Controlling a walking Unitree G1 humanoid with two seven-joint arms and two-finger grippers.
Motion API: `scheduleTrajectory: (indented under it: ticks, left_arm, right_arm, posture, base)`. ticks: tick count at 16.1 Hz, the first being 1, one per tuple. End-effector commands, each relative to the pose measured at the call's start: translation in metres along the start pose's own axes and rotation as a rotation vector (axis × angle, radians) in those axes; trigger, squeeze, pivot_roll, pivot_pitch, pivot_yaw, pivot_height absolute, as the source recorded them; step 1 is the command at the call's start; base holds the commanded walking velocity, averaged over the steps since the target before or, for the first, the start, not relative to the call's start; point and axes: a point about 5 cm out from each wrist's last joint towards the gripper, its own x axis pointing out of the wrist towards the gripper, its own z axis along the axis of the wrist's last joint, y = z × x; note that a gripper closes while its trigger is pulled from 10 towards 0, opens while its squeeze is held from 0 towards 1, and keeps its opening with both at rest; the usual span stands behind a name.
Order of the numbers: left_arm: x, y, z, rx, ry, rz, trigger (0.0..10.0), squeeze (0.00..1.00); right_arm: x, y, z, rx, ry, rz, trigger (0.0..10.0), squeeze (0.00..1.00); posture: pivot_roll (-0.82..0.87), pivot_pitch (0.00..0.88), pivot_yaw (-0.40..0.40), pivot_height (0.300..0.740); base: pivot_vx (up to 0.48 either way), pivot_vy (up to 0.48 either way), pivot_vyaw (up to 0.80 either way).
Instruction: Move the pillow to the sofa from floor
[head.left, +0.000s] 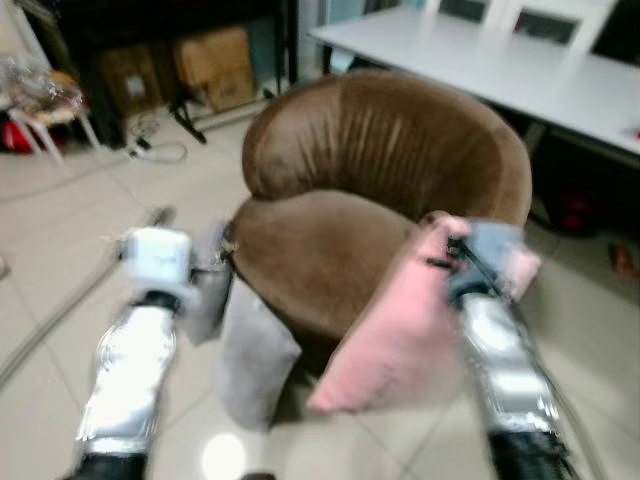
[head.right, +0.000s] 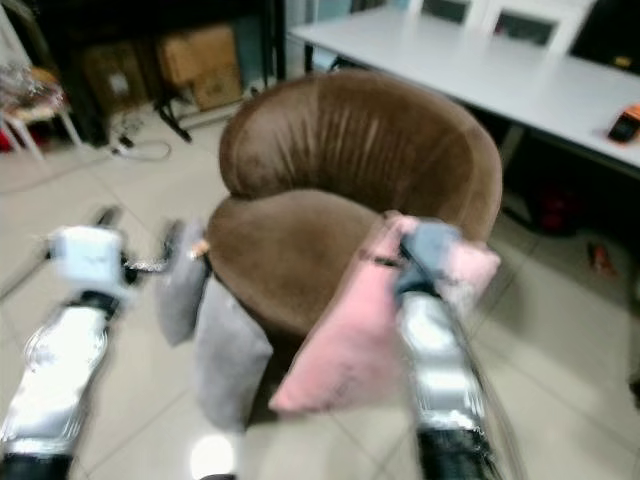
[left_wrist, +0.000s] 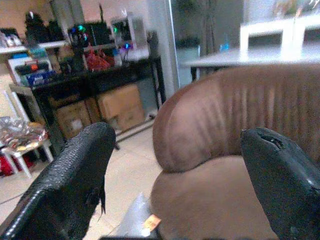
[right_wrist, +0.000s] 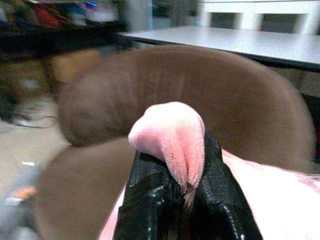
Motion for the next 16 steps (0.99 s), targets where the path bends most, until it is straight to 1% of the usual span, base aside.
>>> scheduleTrajectory:
  ticks: [1,3,4,7,11,13,16]
  left_arm:
    - [0.004,-0.012,0.006,-0.019,-0.025,-0.039,10.0,0.65]
    - [0.004,-0.013,0.006,-0.020,-0.026,-0.042,10.0,0.65]
    - [0.005,-0.014,0.005,-0.019,-0.025,-0.046,10.0,0.66]
    - [0.004,-0.014,0.005,-0.014,-0.025,-0.051,10.0,0.66]
    - [0.004,-0.013,0.005,-0.013,-0.028,-0.052,10.0,0.65]
    - [0.005,-0.013,0.006,-0.013,-0.032,-0.056,10.0,0.65]
    - [0.004,-0.014,0.007,-0.013,-0.037,-0.059,10.0,0.66]
  right_arm:
    - [-0.001,-0.017,0.010,-0.023,-0.045,-0.052,10.0,0.00]
    - [-0.001,-0.018,0.009,-0.026,-0.044,-0.057,10.0,0.00]
    - [-0.001,-0.019,0.009,-0.025,-0.039,-0.060,10.0,0.00]
    - [0.000,-0.020,0.008,-0.032,-0.036,-0.067,10.0,0.00]
    - [0.001,-0.015,0.012,-0.031,-0.067,-0.028,10.0,0.00]
    - [0.002,-0.012,0.018,-0.023,-0.103,-0.006,10.0,0.00]
    - [0.002,-0.011,0.020,-0.015,-0.113,0.003,10.0,0.00]
  posture:
    - [0.00,0.000,-0.017,0.740]
    - [-0.01,0.000,-0.018,0.740]
    - [0.00,0.000,-0.018,0.740]
    - [0.00,0.000,-0.021,0.740]
    - [0.00,0.000,-0.025,0.740]
    - [0.00,0.000,-0.026,0.740]
    - [0.01,0.000,-0.028,0.740]
  base:
    - [0.371,0.000,0.00]
    - [0.371,0.000,0.00]
    - [0.371,0.000,-0.42]
    - [0.371,0.000,-0.80]
    - [0.368,0.000,0.00]
    - [0.371,0.000,0.00]
    - [0.372,0.000,0.00]
